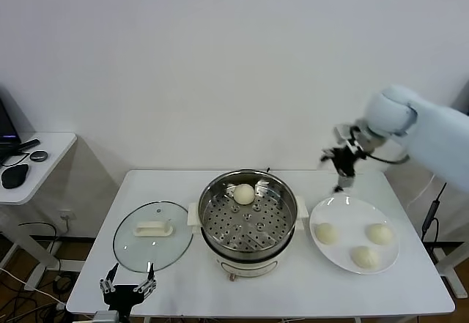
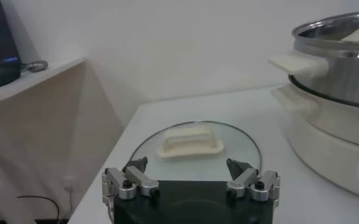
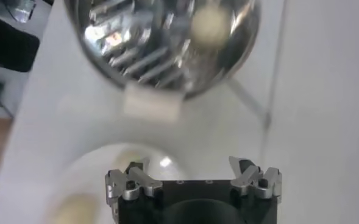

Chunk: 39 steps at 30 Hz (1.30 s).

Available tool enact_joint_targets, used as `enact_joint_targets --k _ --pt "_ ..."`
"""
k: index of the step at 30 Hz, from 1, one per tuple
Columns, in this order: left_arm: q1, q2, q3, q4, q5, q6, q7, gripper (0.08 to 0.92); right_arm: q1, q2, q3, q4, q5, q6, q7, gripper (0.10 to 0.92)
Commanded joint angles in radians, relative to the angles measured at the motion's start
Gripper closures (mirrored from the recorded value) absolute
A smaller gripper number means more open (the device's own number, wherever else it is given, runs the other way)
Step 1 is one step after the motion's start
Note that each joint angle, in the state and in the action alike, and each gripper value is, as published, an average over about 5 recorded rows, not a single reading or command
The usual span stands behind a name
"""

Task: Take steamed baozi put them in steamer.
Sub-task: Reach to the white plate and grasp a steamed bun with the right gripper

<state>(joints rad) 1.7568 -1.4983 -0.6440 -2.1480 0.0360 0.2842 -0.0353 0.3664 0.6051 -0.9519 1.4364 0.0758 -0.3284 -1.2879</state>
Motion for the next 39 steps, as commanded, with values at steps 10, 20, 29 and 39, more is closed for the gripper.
enact_joint_targets --k 10,20,29,39 --pt "0.016 -0.013 -0.008 -0.009 -0.007 0.015 0.003 0.177 -0.519 -0.002 0.322 -0.056 -0.270 -0.014 0.068 0.203" --pt "0.013 -0.014 -0.013 0.011 -0.008 0.016 -0.002 0.177 -0.592 0.092 0.405 -0.144 -0.305 0.002 0.097 0.203" --pt "0.006 -0.014 -0.012 0.022 -0.007 0.017 -0.001 0.177 -0.600 0.127 0.414 -0.174 -0.301 0.002 0.124 0.203" --pt "0.005 -0.014 -0.011 0.036 -0.007 0.018 -0.006 0.177 -0.598 0.165 0.416 -0.202 -0.321 0.005 0.139 0.203"
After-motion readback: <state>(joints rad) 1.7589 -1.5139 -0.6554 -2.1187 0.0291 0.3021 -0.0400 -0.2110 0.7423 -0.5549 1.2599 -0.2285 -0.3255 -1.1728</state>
